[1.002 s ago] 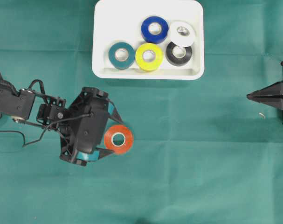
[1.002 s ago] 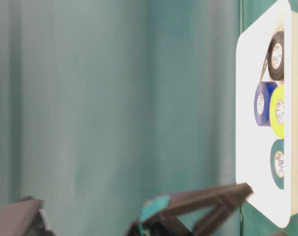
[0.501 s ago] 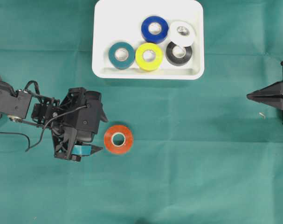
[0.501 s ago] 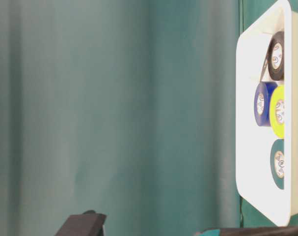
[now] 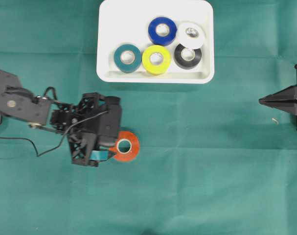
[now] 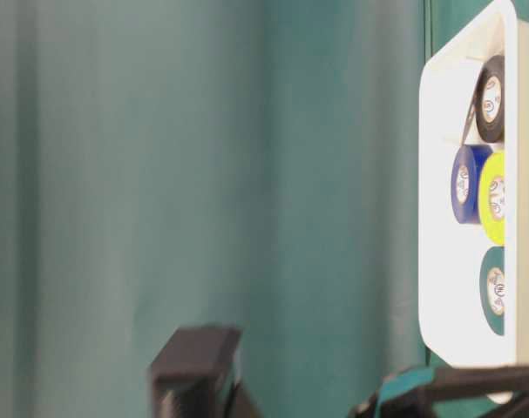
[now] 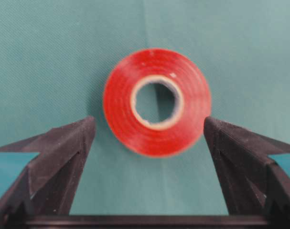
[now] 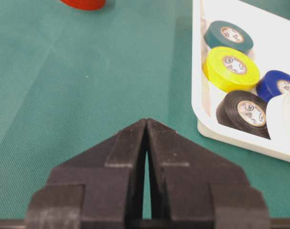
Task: Put the tape into the white case with the left arm.
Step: 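Lower the left gripper and close it on the red tape rim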
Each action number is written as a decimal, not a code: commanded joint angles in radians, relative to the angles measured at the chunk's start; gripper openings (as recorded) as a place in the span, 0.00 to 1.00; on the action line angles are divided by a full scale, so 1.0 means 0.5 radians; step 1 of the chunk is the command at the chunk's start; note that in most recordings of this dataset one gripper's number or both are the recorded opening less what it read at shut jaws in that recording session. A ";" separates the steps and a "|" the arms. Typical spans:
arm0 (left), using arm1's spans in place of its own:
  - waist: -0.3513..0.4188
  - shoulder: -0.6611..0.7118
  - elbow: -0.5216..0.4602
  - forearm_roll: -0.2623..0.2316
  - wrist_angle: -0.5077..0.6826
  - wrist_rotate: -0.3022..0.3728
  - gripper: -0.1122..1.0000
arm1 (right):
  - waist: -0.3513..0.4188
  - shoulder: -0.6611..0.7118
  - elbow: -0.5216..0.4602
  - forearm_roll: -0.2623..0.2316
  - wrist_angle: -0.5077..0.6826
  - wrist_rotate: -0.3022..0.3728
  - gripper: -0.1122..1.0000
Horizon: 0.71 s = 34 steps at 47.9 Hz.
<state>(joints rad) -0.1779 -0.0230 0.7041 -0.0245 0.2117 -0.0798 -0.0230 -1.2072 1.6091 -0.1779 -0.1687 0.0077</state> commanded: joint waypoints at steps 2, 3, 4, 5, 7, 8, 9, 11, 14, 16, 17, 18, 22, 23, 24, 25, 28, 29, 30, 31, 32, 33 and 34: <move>0.046 0.040 -0.092 -0.003 -0.009 0.003 0.97 | -0.003 0.012 -0.012 -0.003 -0.021 0.000 0.02; 0.055 0.049 -0.098 -0.003 -0.009 0.003 0.97 | -0.003 0.012 -0.009 -0.006 -0.021 0.000 0.02; 0.061 0.055 -0.101 0.000 -0.009 0.003 0.97 | -0.003 0.012 -0.009 -0.006 -0.021 0.000 0.02; 0.064 0.064 -0.101 0.000 -0.009 0.003 0.97 | -0.003 0.012 -0.009 -0.003 -0.021 0.000 0.02; 0.074 0.080 -0.107 0.000 -0.009 0.003 0.97 | -0.003 0.009 -0.009 -0.003 -0.021 0.000 0.02; 0.077 0.086 -0.110 0.000 -0.009 0.003 0.97 | -0.003 0.012 -0.009 -0.003 -0.021 0.000 0.02; 0.077 0.092 -0.110 0.000 -0.009 0.003 0.97 | -0.003 0.012 -0.009 -0.003 -0.021 0.000 0.02; 0.080 0.101 -0.110 -0.003 -0.009 0.003 0.97 | -0.003 0.009 -0.009 -0.003 -0.021 0.000 0.02; 0.083 0.120 -0.114 -0.003 -0.009 0.003 0.98 | -0.003 0.012 -0.009 -0.003 -0.021 0.000 0.02; 0.083 0.138 -0.120 0.000 -0.009 0.003 0.97 | -0.003 0.012 -0.009 -0.003 -0.021 0.000 0.02; 0.083 0.150 -0.120 0.000 -0.009 0.000 0.97 | -0.003 0.012 -0.009 -0.003 -0.021 0.000 0.02; 0.083 0.160 -0.123 0.000 -0.009 0.000 0.97 | -0.003 0.012 -0.009 -0.003 -0.021 0.000 0.02; 0.083 0.202 -0.132 0.000 -0.009 0.000 0.97 | -0.003 0.012 -0.012 -0.003 -0.021 0.000 0.02; 0.083 0.212 -0.138 0.000 -0.009 0.000 0.97 | -0.003 0.012 -0.009 -0.003 -0.021 0.000 0.02; 0.083 0.224 -0.141 0.000 -0.009 0.000 0.97 | -0.003 0.012 -0.009 -0.003 -0.021 0.000 0.02; 0.083 0.236 -0.144 0.000 -0.009 0.000 0.97 | -0.003 0.012 -0.009 -0.003 -0.021 0.000 0.02; 0.083 0.267 -0.156 0.000 -0.009 0.000 0.97 | -0.003 0.012 -0.012 -0.003 -0.021 0.000 0.02; 0.083 0.276 -0.160 0.000 -0.009 0.000 0.97 | -0.003 0.012 -0.009 -0.003 -0.021 0.000 0.02; 0.083 0.285 -0.166 0.000 -0.009 0.000 0.97 | -0.003 0.012 -0.009 -0.006 -0.021 0.000 0.02; 0.083 0.298 -0.172 0.000 -0.009 0.003 0.97 | -0.003 0.012 -0.009 -0.003 -0.021 0.000 0.02; 0.083 0.304 -0.175 0.000 -0.009 0.003 0.97 | -0.003 0.012 -0.009 -0.003 -0.021 0.000 0.02; 0.083 0.313 -0.178 0.000 -0.009 0.003 0.97 | -0.003 0.012 -0.009 -0.003 -0.021 0.000 0.02; 0.083 0.319 -0.184 0.000 -0.009 0.003 0.97 | -0.003 0.012 -0.009 -0.003 -0.021 0.000 0.02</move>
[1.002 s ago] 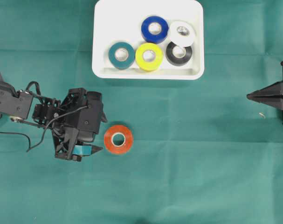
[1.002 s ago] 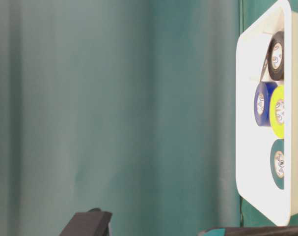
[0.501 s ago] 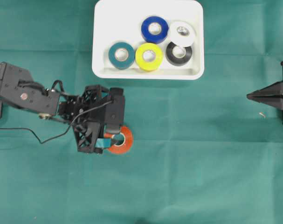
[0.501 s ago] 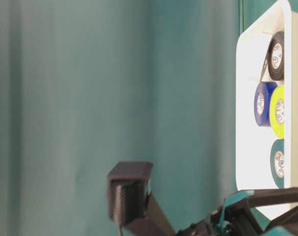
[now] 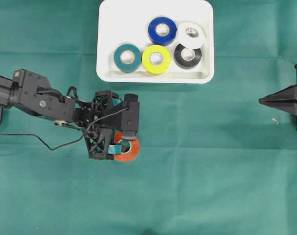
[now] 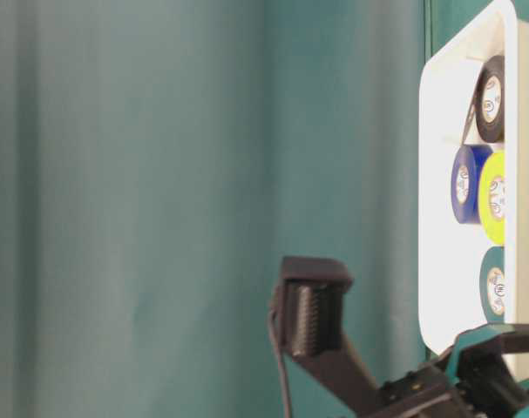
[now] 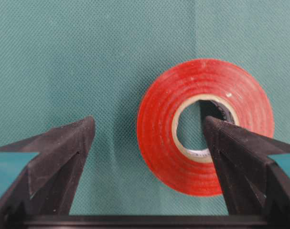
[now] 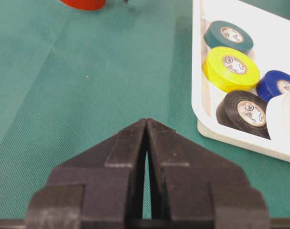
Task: Put the tape into the white case with the left arm.
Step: 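Lower the left gripper and close it on the red tape rim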
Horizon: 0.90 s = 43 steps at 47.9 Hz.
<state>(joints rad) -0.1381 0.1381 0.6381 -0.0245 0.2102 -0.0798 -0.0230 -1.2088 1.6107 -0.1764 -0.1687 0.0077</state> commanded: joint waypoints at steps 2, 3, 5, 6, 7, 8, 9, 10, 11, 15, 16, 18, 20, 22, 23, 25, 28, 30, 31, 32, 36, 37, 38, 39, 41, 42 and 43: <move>0.003 0.009 -0.055 0.000 -0.003 0.006 0.97 | -0.003 0.015 -0.012 -0.006 -0.021 0.000 0.02; 0.003 0.015 -0.055 0.000 -0.006 0.006 0.97 | -0.003 0.015 -0.012 -0.006 -0.021 0.000 0.02; 0.003 0.025 -0.055 0.003 -0.006 0.006 0.97 | -0.003 0.015 -0.012 -0.006 -0.021 0.000 0.02; 0.006 0.031 -0.055 0.003 -0.006 0.006 0.97 | -0.003 0.015 -0.012 -0.009 -0.021 0.000 0.02; 0.006 0.037 -0.055 0.003 -0.003 0.006 0.97 | -0.003 0.015 -0.012 -0.006 -0.021 0.000 0.02; 0.006 0.040 -0.055 0.003 -0.006 0.006 0.97 | -0.003 0.015 -0.012 -0.006 -0.021 0.000 0.02; 0.009 0.049 -0.055 0.003 -0.006 0.006 0.97 | -0.003 0.015 -0.012 -0.006 -0.021 0.000 0.02; 0.009 0.055 -0.055 0.003 -0.006 0.006 0.97 | -0.003 0.015 -0.012 -0.006 -0.021 0.000 0.02; 0.012 0.061 -0.055 0.003 -0.006 0.006 0.97 | -0.003 0.015 -0.012 -0.006 -0.021 0.000 0.02; 0.015 0.086 -0.055 0.003 -0.006 0.006 0.97 | -0.003 0.015 -0.012 -0.006 -0.021 0.000 0.02; 0.015 0.092 -0.058 0.003 -0.006 0.006 0.97 | -0.003 0.015 -0.012 -0.006 -0.021 0.000 0.02; 0.018 0.104 -0.055 0.003 -0.006 0.006 0.97 | -0.003 0.015 -0.012 -0.009 -0.021 0.000 0.02; 0.018 0.114 -0.055 0.003 -0.006 0.006 0.97 | -0.003 0.015 -0.012 -0.009 -0.021 0.000 0.02; 0.018 0.117 -0.058 0.003 -0.006 0.006 0.97 | -0.003 0.015 -0.012 -0.006 -0.021 0.000 0.02; 0.018 0.117 -0.055 0.003 -0.006 0.006 0.97 | -0.003 0.015 -0.012 -0.006 -0.021 0.000 0.02; 0.015 0.114 -0.058 0.003 -0.006 0.006 0.97 | -0.003 0.015 -0.012 -0.006 -0.021 0.000 0.02; 0.015 0.110 -0.058 0.003 -0.006 0.006 0.97 | -0.003 0.015 -0.012 -0.006 -0.018 0.000 0.02; 0.015 0.104 -0.058 0.003 -0.006 0.009 0.96 | -0.003 0.015 -0.012 -0.006 -0.018 0.000 0.02; 0.015 0.104 -0.058 0.003 -0.006 0.009 0.96 | -0.003 0.015 -0.012 -0.006 -0.021 0.000 0.02; 0.015 0.101 -0.058 0.003 -0.003 0.009 0.95 | -0.003 0.015 -0.012 -0.006 -0.021 0.000 0.02; 0.015 0.098 -0.058 0.003 -0.006 0.009 0.82 | -0.003 0.015 -0.012 -0.009 -0.021 0.000 0.02; 0.015 0.095 -0.058 0.003 -0.006 0.012 0.78 | -0.003 0.015 -0.012 -0.009 -0.021 0.000 0.02; 0.012 0.095 -0.058 0.003 -0.003 0.015 0.73 | -0.003 0.015 -0.012 -0.009 -0.021 0.000 0.02; 0.015 0.092 -0.058 0.003 -0.003 0.015 0.68 | -0.003 0.015 -0.012 -0.006 -0.021 0.000 0.02; 0.015 0.083 -0.055 0.003 -0.003 0.018 0.57 | -0.003 0.015 -0.015 -0.006 -0.021 0.000 0.02; 0.015 0.080 -0.052 0.003 -0.003 0.021 0.52 | -0.003 0.015 -0.012 -0.006 -0.021 0.000 0.02; 0.015 0.074 -0.052 0.003 -0.003 0.025 0.47 | -0.003 0.015 -0.012 -0.009 -0.021 0.000 0.02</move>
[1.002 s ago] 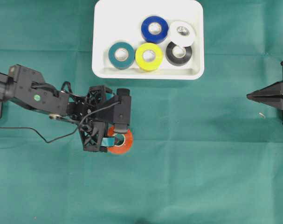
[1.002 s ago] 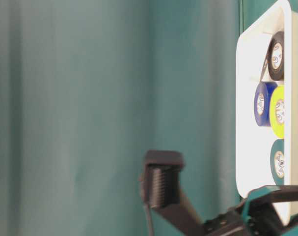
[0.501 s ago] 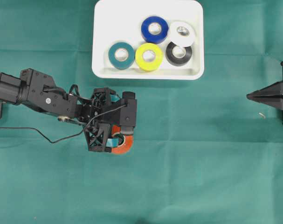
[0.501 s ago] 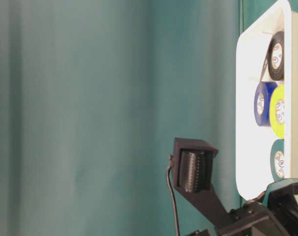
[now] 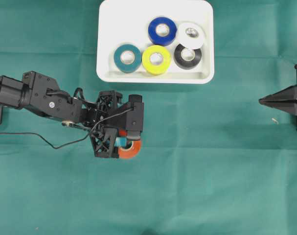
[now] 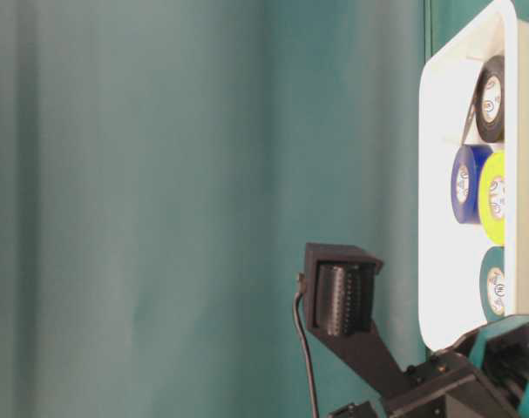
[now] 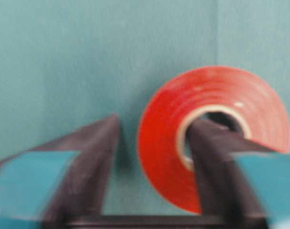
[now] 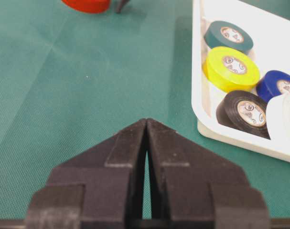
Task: Put the tape into the white case with the left arm.
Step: 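Lower the left gripper and close it on the red tape rim, then lift the red tape and carry it into the case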
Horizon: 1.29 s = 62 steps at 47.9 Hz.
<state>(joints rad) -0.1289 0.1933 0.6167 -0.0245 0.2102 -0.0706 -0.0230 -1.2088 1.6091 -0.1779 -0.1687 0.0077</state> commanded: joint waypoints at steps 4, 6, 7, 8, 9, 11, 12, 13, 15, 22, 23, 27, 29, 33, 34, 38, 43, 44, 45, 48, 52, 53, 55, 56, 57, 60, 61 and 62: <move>-0.003 -0.064 0.000 0.003 0.000 0.006 0.34 | -0.003 0.015 -0.009 -0.003 -0.021 0.000 0.02; -0.003 -0.080 0.003 0.003 0.003 0.003 0.34 | -0.003 0.015 -0.009 -0.003 -0.021 0.000 0.02; -0.006 -0.089 0.006 0.003 0.006 0.003 0.34 | -0.003 0.015 -0.009 -0.006 -0.018 0.000 0.02; -0.006 -0.101 0.006 0.003 0.009 0.003 0.34 | -0.003 0.015 -0.009 -0.003 -0.018 0.000 0.02; -0.006 -0.107 0.006 0.003 0.012 0.003 0.34 | -0.003 0.015 -0.009 -0.003 -0.018 0.000 0.02; -0.009 -0.126 0.006 0.003 0.021 0.003 0.34 | -0.003 0.015 -0.009 -0.003 -0.021 0.000 0.02; -0.012 -0.132 0.006 0.003 0.028 0.000 0.34 | -0.003 0.015 -0.009 -0.003 -0.021 0.000 0.02; -0.015 -0.147 0.003 0.003 0.037 0.000 0.34 | -0.003 0.015 -0.009 -0.003 -0.021 0.000 0.02; -0.025 -0.166 0.000 0.003 0.058 0.000 0.34 | -0.003 0.015 -0.009 -0.006 -0.021 0.000 0.02; -0.058 -0.273 -0.037 0.003 0.169 0.000 0.34 | -0.003 0.012 -0.009 -0.003 -0.021 0.000 0.02; -0.061 -0.295 -0.046 0.003 0.190 0.000 0.34 | -0.003 0.015 -0.009 -0.003 -0.018 0.000 0.02; -0.086 -0.374 -0.080 0.003 0.291 0.000 0.34 | -0.003 0.015 -0.009 -0.003 -0.021 0.000 0.02; -0.089 -0.405 -0.098 0.003 0.331 0.003 0.34 | -0.003 0.015 -0.009 -0.003 -0.021 0.000 0.02; -0.098 -0.454 -0.123 0.003 0.408 0.003 0.34 | -0.003 0.015 -0.009 -0.003 -0.021 0.000 0.02; -0.098 -0.460 -0.132 0.003 0.426 0.003 0.34 | -0.003 0.015 -0.009 -0.006 -0.021 0.000 0.02; -0.098 -0.472 -0.150 0.006 0.469 0.009 0.34 | -0.003 0.015 -0.009 -0.006 -0.021 0.000 0.02; -0.092 -0.460 -0.160 0.009 0.482 0.012 0.34 | -0.003 0.015 -0.009 -0.003 -0.021 0.000 0.02; -0.089 -0.460 -0.160 0.009 0.482 0.012 0.34 | -0.003 0.015 -0.009 -0.003 -0.021 0.000 0.02; -0.086 -0.457 -0.156 0.009 0.482 0.012 0.34 | -0.003 0.012 -0.009 -0.006 -0.021 0.000 0.02; -0.077 -0.454 -0.150 0.009 0.482 0.012 0.34 | -0.003 0.015 -0.009 -0.003 -0.018 0.000 0.02; -0.049 -0.454 -0.150 0.012 0.482 0.021 0.34 | -0.003 0.015 -0.012 -0.006 -0.021 0.000 0.02; -0.034 -0.454 -0.150 0.012 0.482 0.028 0.34 | -0.003 0.015 -0.009 -0.003 -0.021 0.000 0.02; -0.012 -0.454 -0.150 0.012 0.482 0.046 0.34 | -0.003 0.015 -0.009 -0.003 -0.021 0.000 0.02; 0.000 -0.454 -0.150 0.012 0.482 0.061 0.34 | -0.003 0.015 -0.009 -0.006 -0.021 0.000 0.02; 0.012 -0.454 -0.150 0.012 0.482 0.074 0.34 | -0.003 0.015 -0.009 -0.003 -0.021 0.000 0.02; 0.052 -0.457 -0.156 0.012 0.482 0.126 0.34 | -0.003 0.015 -0.009 -0.003 -0.021 0.000 0.02; 0.067 -0.457 -0.160 0.012 0.482 0.147 0.34 | -0.003 0.015 -0.009 -0.006 -0.021 0.000 0.02; 0.083 -0.457 -0.160 0.012 0.482 0.172 0.34 | -0.003 0.012 -0.009 -0.003 -0.021 0.000 0.02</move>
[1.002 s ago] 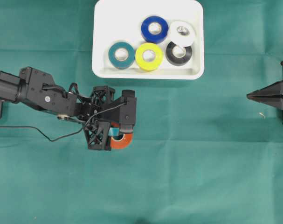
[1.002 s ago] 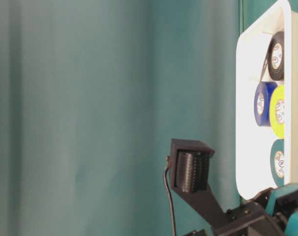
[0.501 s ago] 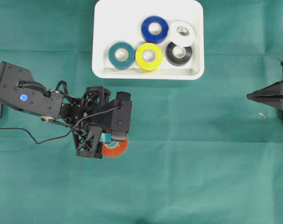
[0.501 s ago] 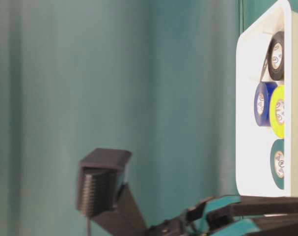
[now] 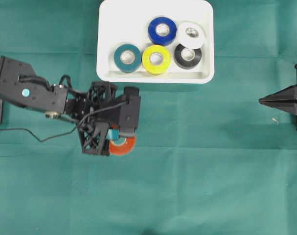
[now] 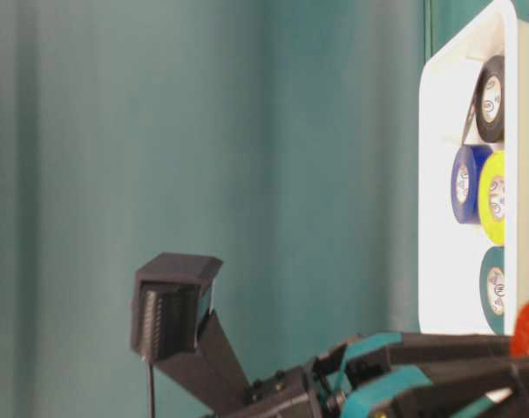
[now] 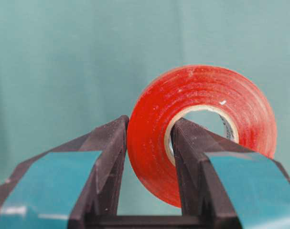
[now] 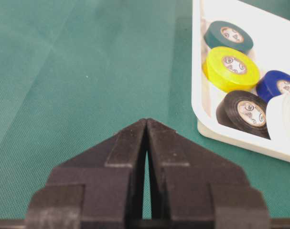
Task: Put the tape into the white case with the left arm.
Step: 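Lift the red tape and carry it into the case, then place the red tape in the case's top-left corner and release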
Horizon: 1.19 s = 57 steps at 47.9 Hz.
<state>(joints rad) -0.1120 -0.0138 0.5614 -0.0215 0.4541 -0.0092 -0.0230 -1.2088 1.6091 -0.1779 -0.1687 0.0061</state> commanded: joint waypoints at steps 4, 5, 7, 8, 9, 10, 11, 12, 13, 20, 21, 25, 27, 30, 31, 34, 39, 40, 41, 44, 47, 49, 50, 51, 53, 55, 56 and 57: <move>0.114 -0.049 -0.052 0.006 -0.006 0.135 0.34 | -0.003 0.015 -0.009 -0.003 -0.021 0.003 0.02; 0.141 -0.052 -0.052 0.006 -0.006 0.166 0.34 | -0.003 0.015 -0.012 -0.003 -0.021 0.003 0.02; 0.175 -0.055 -0.052 0.006 -0.006 0.202 0.34 | -0.003 0.015 -0.009 -0.003 -0.021 0.003 0.02; 0.193 -0.055 -0.052 0.006 -0.006 0.221 0.34 | -0.003 0.015 -0.009 -0.006 -0.021 0.003 0.02; 0.215 -0.055 -0.052 0.006 -0.006 0.239 0.34 | -0.003 0.012 -0.009 -0.003 -0.021 0.003 0.02; 0.233 -0.052 -0.052 0.006 -0.006 0.255 0.34 | -0.003 0.015 -0.009 -0.006 -0.018 0.003 0.02; 0.255 -0.052 -0.052 0.006 -0.006 0.267 0.34 | -0.003 0.015 -0.009 -0.006 -0.021 0.003 0.02; 0.276 -0.052 -0.052 0.003 -0.009 0.276 0.34 | -0.003 0.015 -0.009 -0.006 -0.021 0.003 0.02; 0.298 -0.052 -0.052 0.006 -0.009 0.285 0.34 | -0.003 0.015 -0.009 -0.003 -0.021 0.003 0.02; 0.466 -0.037 -0.049 0.006 -0.025 0.331 0.34 | -0.003 0.015 -0.009 -0.003 -0.021 0.003 0.02; 0.491 -0.034 -0.049 0.006 -0.028 0.334 0.34 | -0.003 0.015 -0.009 -0.003 -0.021 0.003 0.02; 0.592 -0.018 -0.049 0.006 -0.049 0.337 0.34 | -0.003 0.015 -0.009 -0.003 -0.021 0.003 0.02; 0.629 -0.009 -0.052 0.006 -0.058 0.344 0.34 | -0.003 0.015 -0.012 -0.003 -0.021 0.003 0.02; 0.684 0.006 -0.055 0.006 -0.080 0.359 0.34 | -0.003 0.015 -0.009 -0.003 -0.021 0.003 0.02; 0.699 0.012 -0.055 0.006 -0.086 0.365 0.34 | -0.003 0.015 -0.009 -0.006 -0.021 0.003 0.02; 0.749 0.028 -0.055 0.006 -0.110 0.399 0.34 | -0.003 0.015 -0.009 -0.003 -0.021 0.003 0.02; 0.828 0.055 -0.052 0.006 -0.166 0.494 0.34 | -0.003 0.015 -0.009 -0.003 -0.021 0.003 0.02; 0.844 0.058 -0.052 0.006 -0.175 0.512 0.34 | -0.003 0.015 -0.009 -0.003 -0.021 0.003 0.02; 0.853 0.064 -0.052 0.006 -0.187 0.537 0.34 | -0.003 0.015 -0.009 -0.003 -0.021 0.003 0.02; 0.890 0.077 -0.055 0.006 -0.230 0.611 0.34 | -0.003 0.015 -0.009 -0.003 -0.021 0.003 0.02; 0.923 0.089 -0.055 0.006 -0.273 0.684 0.34 | -0.003 0.015 -0.009 -0.003 -0.021 0.003 0.02; 0.948 0.095 -0.058 0.006 -0.310 0.718 0.34 | -0.003 0.015 -0.009 -0.006 -0.021 0.003 0.02; 0.960 0.098 -0.064 0.006 -0.328 0.730 0.34 | -0.003 0.015 -0.012 -0.006 -0.021 0.003 0.02; 0.976 0.101 -0.067 0.003 -0.344 0.742 0.34 | -0.003 0.015 -0.009 -0.003 -0.021 0.003 0.02; 1.000 0.110 -0.077 0.000 -0.377 0.761 0.34 | -0.003 0.015 -0.009 -0.003 -0.021 0.003 0.02; 1.034 0.120 -0.089 0.003 -0.408 0.767 0.34 | -0.003 0.015 -0.009 -0.006 -0.021 0.003 0.02; 1.046 0.129 -0.095 0.003 -0.417 0.770 0.34 | -0.003 0.015 -0.009 -0.006 -0.021 0.003 0.02; 1.062 0.135 -0.098 0.000 -0.423 0.770 0.34 | -0.003 0.015 -0.009 -0.006 -0.021 0.003 0.02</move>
<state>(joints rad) 0.3927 0.0598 0.5446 -0.0199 0.2684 0.3743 -0.0230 -1.2088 1.6091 -0.1779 -0.1687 0.0061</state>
